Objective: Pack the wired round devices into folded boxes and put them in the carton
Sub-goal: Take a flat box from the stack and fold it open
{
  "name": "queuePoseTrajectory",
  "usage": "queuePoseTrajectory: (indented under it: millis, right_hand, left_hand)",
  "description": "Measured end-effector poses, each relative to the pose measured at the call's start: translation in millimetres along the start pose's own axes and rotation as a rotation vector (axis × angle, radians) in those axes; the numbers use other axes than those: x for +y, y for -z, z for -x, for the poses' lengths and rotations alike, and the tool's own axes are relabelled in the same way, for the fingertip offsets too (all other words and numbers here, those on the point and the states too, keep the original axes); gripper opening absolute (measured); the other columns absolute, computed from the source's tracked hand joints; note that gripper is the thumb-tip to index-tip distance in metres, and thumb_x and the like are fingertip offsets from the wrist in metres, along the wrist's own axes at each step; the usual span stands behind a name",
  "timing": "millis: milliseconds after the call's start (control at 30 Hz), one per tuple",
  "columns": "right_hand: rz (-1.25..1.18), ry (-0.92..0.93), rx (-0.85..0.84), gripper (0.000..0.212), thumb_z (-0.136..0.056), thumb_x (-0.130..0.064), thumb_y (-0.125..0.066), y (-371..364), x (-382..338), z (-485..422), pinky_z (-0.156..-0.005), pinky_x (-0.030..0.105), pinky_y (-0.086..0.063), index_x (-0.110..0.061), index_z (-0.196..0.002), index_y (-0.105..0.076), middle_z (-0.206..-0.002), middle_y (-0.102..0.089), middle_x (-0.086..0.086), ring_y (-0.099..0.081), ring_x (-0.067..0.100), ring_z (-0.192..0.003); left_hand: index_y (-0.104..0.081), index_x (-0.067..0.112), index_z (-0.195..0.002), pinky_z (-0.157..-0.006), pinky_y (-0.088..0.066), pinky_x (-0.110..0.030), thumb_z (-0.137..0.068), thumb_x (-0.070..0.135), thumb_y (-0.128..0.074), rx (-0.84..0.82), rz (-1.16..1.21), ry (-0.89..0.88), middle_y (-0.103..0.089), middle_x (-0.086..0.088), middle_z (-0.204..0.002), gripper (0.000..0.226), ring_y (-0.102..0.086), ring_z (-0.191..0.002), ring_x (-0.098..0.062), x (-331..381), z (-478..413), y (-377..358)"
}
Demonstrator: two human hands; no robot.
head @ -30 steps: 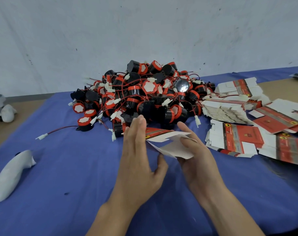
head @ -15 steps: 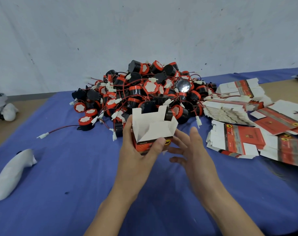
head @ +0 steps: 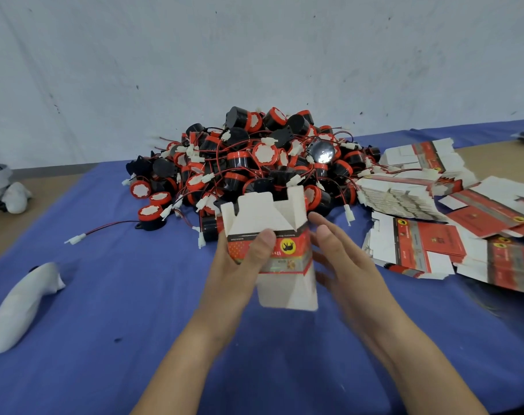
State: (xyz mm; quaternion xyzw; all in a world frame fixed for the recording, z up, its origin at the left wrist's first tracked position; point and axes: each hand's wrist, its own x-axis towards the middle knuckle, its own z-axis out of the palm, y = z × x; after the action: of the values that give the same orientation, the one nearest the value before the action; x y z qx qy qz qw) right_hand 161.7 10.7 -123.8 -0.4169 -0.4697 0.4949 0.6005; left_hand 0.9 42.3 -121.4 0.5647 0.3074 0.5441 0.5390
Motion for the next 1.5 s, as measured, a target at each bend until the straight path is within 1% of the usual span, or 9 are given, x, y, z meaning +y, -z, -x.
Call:
queuePoseTrajectory:
  millis: [200,333,500,633,800,967,1167,1300,1500]
  right_hand:
    - [-0.215,-0.075,-0.272,0.056,-0.048,-0.072,-0.087,-10,-4,10,-0.074,0.021,-0.058,-0.042,-0.094,-0.08,-0.104,-0.079,-0.004,-0.075,0.011,-0.095]
    - [-0.157,-0.024,-0.12,0.046,-0.069,-0.058,-0.077,-14,0,8,-0.072,0.021,-0.058,-0.036,-0.109,-0.076,-0.11,-0.077,0.002,-0.075,0.016,-0.097]
    - [0.054,0.174,0.051,0.06,-0.08,-0.065,-0.067,-23,12,8,-0.072,0.019,-0.059,-0.046,-0.135,-0.053,-0.118,-0.072,-0.013,-0.072,0.007,-0.101]
    - [0.222,0.21,0.051,0.084,-0.077,-0.088,-0.046,-29,27,10,-0.101,0.035,-0.054,-0.053,-0.151,-0.03,-0.147,-0.048,-0.015,-0.055,0.004,-0.13]
    - [0.426,0.342,0.105,0.068,-0.087,-0.087,-0.021,-34,25,14,-0.099,-0.006,-0.025,-0.058,-0.149,-0.015,-0.153,-0.007,-0.046,-0.013,-0.026,-0.139]
    - [0.424,0.404,0.106,0.065,-0.094,-0.079,-0.029,-34,30,15,-0.113,0.04,-0.043,-0.054,-0.153,-0.018,-0.161,-0.027,-0.021,-0.036,0.009,-0.147]
    - [0.509,0.559,0.12,0.048,-0.104,-0.063,-0.03,-38,34,14,-0.116,0.034,-0.038,-0.048,-0.15,-0.033,-0.159,-0.032,-0.026,-0.032,0.004,-0.148]
    - [0.515,0.559,0.14,0.046,-0.106,-0.059,-0.029,-34,32,12,-0.111,0.047,-0.042,-0.041,-0.145,-0.044,-0.152,-0.044,-0.019,-0.04,0.012,-0.144]
    - [0.587,0.588,0.188,0.039,-0.105,-0.062,-0.025,-34,29,15,-0.097,0.041,-0.051,-0.039,-0.115,-0.054,-0.132,-0.05,-0.023,-0.052,0.015,-0.129]
  left_hand:
    - [-0.068,0.043,-0.118,-0.094,-0.054,-0.03,-0.082,0.066,-0.062,-0.229,-0.042,0.153,-0.071,0.003,-0.124,0.044,-0.066,-0.117,-0.016,1,8,-1]
    - [-0.064,0.047,-0.118,-0.086,-0.051,-0.012,-0.083,0.067,-0.059,-0.119,-0.169,0.02,-0.072,0.015,-0.116,0.041,-0.067,-0.11,-0.005,2,8,1]
    - [-0.039,0.041,-0.146,-0.098,-0.049,-0.016,-0.085,0.068,-0.055,-0.102,-0.148,0.012,-0.061,0.025,-0.13,0.069,-0.058,-0.122,0.002,-3,13,-4]
    - [-0.045,0.036,-0.143,-0.085,-0.054,-0.016,-0.083,0.064,-0.055,-0.115,-0.167,0.002,-0.067,0.015,-0.125,0.067,-0.065,-0.114,-0.003,-1,19,-19]
    - [-0.058,0.036,-0.128,-0.077,-0.056,-0.016,-0.084,0.062,-0.051,-0.06,-0.124,0.003,-0.074,0.011,-0.111,0.052,-0.071,-0.102,-0.007,-2,21,-23]
    - [-0.063,0.04,-0.122,-0.07,-0.055,-0.012,-0.087,0.073,-0.048,-0.02,-0.1,-0.038,-0.075,0.013,-0.106,0.05,-0.072,-0.096,-0.004,-4,21,-21]
    - [-0.064,0.063,-0.11,-0.078,-0.052,-0.009,-0.08,0.087,-0.032,-0.024,-0.086,-0.038,-0.071,0.024,-0.114,0.05,-0.067,-0.106,0.001,-1,23,-19]
    - [-0.064,0.062,-0.109,-0.076,-0.054,-0.013,-0.074,0.093,-0.036,-0.009,-0.086,-0.066,-0.072,0.021,-0.111,0.054,-0.069,-0.103,-0.002,-4,25,-21]
    - [-0.064,0.056,-0.113,-0.081,-0.058,-0.025,-0.079,0.083,-0.036,0.007,-0.063,-0.038,-0.072,0.011,-0.115,0.051,-0.069,-0.107,-0.011,-7,26,-22]
